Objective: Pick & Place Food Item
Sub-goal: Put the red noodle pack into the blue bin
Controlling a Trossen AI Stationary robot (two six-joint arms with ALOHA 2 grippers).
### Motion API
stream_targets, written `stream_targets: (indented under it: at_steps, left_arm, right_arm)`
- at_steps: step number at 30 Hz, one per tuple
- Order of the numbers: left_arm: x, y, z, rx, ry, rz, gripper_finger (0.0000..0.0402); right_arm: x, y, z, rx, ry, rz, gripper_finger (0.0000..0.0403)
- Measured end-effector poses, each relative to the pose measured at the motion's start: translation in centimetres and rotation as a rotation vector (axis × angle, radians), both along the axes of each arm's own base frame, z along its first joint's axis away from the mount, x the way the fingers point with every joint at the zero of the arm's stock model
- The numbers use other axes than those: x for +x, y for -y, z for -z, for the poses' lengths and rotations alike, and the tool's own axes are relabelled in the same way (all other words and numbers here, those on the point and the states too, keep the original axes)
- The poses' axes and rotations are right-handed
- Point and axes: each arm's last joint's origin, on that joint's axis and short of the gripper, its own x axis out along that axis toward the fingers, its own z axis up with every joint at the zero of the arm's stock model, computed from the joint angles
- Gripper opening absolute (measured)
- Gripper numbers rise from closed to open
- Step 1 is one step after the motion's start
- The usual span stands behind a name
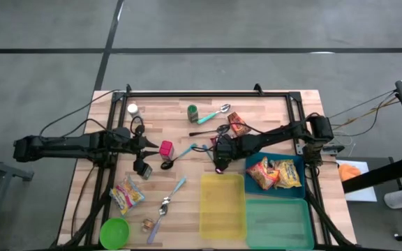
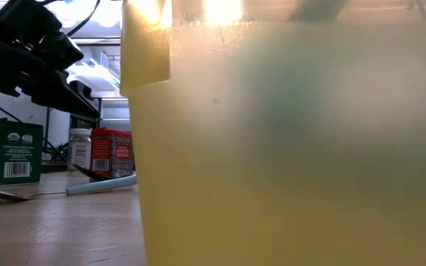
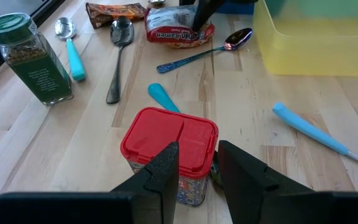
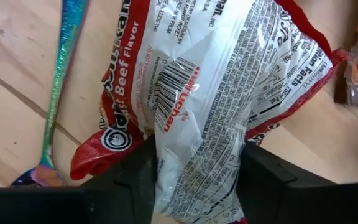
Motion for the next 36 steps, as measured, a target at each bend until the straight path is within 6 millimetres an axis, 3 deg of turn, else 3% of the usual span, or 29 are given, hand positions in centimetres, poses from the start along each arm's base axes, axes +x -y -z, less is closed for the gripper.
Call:
stream_targets:
  at_steps: [13,27,36]
  left_arm:
    - [0.0,0.0,0.0,0.0,0.0,0.0,0.0115]
    - [0.0,0.0,0.0,-0.001,0.0,0.0,0.0115]
    - [0.0,0.0,0.0,-0.002,-0.002,-0.001,0.0115]
  right_arm:
    - [0.0,0.3,0.0,-0.011,-0.005,-0.006,0.0095]
    - [0.0,0.3,-0.2,-0.013,-0.005,-0.018,0.0089]
    - [0.0,0.3,-4.4,-0.036,0.043,-0.1,0.0088]
